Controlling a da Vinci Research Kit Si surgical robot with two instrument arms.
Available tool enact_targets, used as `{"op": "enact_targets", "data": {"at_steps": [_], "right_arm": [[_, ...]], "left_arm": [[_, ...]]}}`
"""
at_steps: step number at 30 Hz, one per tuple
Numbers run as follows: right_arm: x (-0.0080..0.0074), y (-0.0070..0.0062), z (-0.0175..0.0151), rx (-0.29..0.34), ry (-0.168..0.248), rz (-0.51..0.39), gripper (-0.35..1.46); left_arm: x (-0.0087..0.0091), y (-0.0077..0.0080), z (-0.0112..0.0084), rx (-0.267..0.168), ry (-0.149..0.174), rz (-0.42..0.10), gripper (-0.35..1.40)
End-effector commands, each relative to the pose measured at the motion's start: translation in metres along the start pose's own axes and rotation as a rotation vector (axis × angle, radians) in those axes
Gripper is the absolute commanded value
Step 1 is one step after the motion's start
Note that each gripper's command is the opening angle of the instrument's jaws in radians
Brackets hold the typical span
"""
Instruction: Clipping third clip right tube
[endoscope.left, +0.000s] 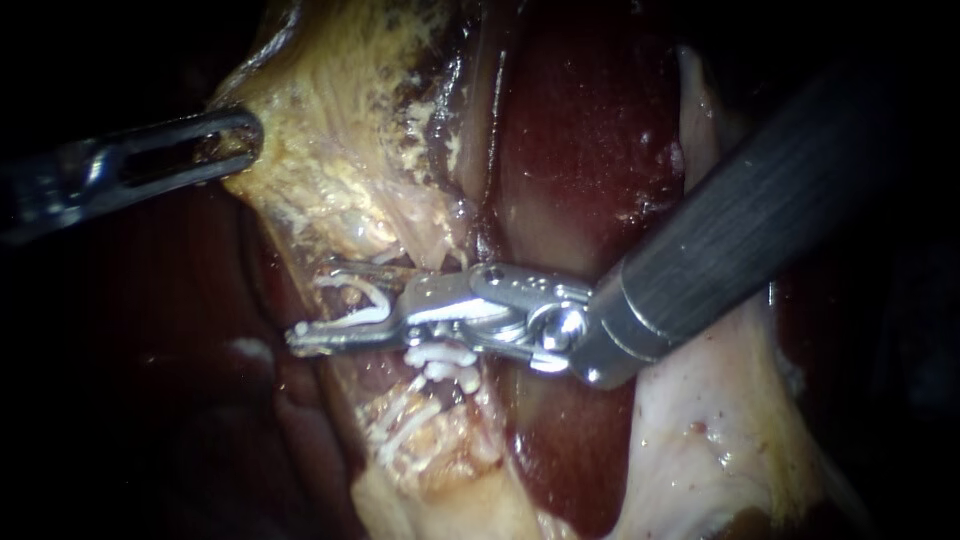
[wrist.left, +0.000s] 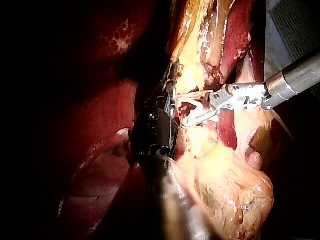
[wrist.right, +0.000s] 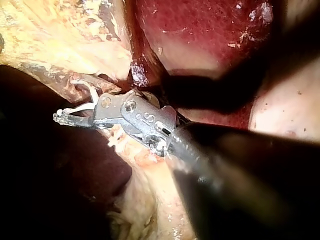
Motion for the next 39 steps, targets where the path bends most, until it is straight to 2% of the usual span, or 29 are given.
{"op": "enact_targets", "data": {"at_steps": [1,5,11,15,19,23,26,29,36,39], "right_arm": [[0.0004,-0.0002,-0.0005,0.002,0.002,0.002,0.6],[0.0018,-0.001,-0.0021,0.02,0.017,-0.006,0.6],[0.0043,-0.0032,-0.005,0.08,0.045,-0.014,0.6],[0.0052,-0.0045,-0.0063,0.111,0.045,-0.02,0.6],[0.0054,-0.0051,-0.0072,0.118,0.043,-0.02,0.6],[0.0049,-0.0046,-0.0086,0.124,0.045,-0.027,0.6],[0.0044,-0.0037,-0.01,0.102,0.029,-0.011,0.6],[0.0036,-0.0027,-0.012,0.08,-0.012,0.031,0.6],[0.0023,-0.0012,-0.0149,0.04,-0.098,0.115,0.6],[0.0018,-0.0009,-0.0152,0.037,-0.104,0.136,0.6]], "left_arm": [[0.0,0.0001,-0.0001,0.001,-0.002,0.0,-0.35],[-0.0001,0.0006,-0.0004,-0.002,-0.004,0.001,-0.35],[-0.0004,0.0016,-0.0007,-0.01,-0.011,0.0,-0.35],[-0.0005,0.0021,-0.0009,-0.011,-0.011,0.0,-0.35],[-0.0005,0.0023,-0.0009,-0.013,-0.012,0.0,-0.35],[-0.0005,0.0025,-0.0012,-0.013,-0.012,0.001,-0.35],[-0.0006,0.0028,-0.0015,-0.015,-0.012,0.001,-0.35],[-0.0007,0.003,-0.0017,-0.017,-0.013,0.001,-0.35],[-0.0007,0.0031,-0.0018,-0.018,-0.013,0.0,-0.35],[-0.0007,0.0031,-0.0018,-0.018,-0.013,0.0,-0.35]]}}
